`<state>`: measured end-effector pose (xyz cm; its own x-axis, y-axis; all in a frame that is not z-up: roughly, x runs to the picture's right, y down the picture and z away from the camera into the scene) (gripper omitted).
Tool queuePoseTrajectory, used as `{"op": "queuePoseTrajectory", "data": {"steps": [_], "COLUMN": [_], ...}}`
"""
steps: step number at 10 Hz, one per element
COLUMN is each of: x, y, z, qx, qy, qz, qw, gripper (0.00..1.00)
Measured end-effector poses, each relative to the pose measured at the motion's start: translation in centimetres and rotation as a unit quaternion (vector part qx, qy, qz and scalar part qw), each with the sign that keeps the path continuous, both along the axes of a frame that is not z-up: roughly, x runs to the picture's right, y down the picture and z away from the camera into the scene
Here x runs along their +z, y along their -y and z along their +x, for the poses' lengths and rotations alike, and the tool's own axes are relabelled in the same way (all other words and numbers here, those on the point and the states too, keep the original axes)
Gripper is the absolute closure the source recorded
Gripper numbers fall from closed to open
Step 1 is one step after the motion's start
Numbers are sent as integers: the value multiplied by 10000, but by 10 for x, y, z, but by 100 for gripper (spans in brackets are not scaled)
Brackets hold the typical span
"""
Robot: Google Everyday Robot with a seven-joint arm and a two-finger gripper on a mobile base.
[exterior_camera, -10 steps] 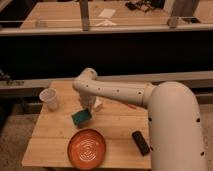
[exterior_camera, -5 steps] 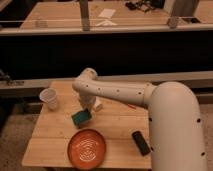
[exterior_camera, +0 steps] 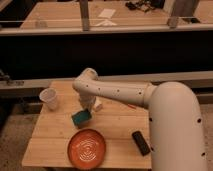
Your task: Wipe the white sponge on the table
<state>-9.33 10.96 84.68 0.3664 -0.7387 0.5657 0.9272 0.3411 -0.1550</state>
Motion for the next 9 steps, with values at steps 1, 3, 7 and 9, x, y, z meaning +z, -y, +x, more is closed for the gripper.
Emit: {"op": "queuePoseTrajectory", "data": {"steps": [1, 3, 7, 9], "x": [0, 0, -1, -1], "y": [0, 0, 0, 1], "z": [0, 0, -1, -2], "qx": [0, -6, -15, -21], "qy": [4, 14, 34, 45], "qz": [-4, -6, -11, -14], "qw": [10000, 10000, 10000, 10000], "gripper": [96, 96, 96, 96]}}
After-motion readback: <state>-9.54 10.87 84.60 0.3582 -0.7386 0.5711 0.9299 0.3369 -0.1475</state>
